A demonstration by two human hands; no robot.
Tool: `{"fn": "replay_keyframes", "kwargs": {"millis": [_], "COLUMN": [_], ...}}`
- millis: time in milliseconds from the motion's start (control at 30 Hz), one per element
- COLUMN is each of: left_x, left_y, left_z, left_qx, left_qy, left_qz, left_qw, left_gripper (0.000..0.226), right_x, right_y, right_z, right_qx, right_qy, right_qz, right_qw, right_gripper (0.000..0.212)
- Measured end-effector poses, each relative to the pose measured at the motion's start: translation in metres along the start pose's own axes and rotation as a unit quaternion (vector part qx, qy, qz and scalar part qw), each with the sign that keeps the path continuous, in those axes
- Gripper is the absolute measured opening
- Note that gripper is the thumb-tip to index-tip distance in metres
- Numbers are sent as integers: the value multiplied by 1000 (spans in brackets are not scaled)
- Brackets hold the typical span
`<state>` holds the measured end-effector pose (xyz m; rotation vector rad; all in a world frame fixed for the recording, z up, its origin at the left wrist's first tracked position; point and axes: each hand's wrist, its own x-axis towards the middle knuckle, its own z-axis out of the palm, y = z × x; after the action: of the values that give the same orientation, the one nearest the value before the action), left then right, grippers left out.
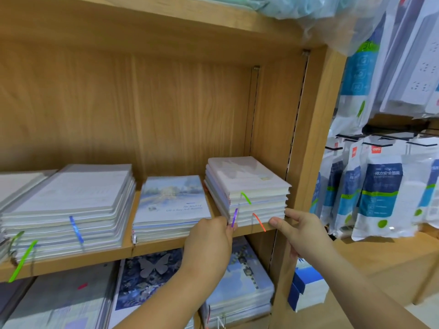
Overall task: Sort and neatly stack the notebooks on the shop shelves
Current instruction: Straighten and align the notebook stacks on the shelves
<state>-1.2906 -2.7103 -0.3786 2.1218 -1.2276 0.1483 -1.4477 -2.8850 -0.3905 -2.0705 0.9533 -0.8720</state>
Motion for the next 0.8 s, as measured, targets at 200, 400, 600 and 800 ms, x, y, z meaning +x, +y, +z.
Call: {"fn": "replay_keyframes", "kwargs": {"millis": [200,400,600,800], "left_x": [-1,4,6,8], "left_y": [1,4,4,4], "left_z": [-2,-13,-4,5], "left_qx": [-13,-4,78,86], "left_qy": [-10,-37,-51,-28], "left_qz": [-8,-4,22,19], "left_qw": [1000,999,995,996], "left_gripper": [36,24,12,13], "right_x": [-3,10,19,20], "right_y": [-11,-28,-29,-27], "right_z": [-8,-16,-18,-17], "right_qx": [-49,-40,-33,-15], "right_qy": [-28,-56,-107,-99], "right_qz": [37,18,31,17], "right_qw": [998,997,993,995], "right_gripper": [68,58,26,32]}}
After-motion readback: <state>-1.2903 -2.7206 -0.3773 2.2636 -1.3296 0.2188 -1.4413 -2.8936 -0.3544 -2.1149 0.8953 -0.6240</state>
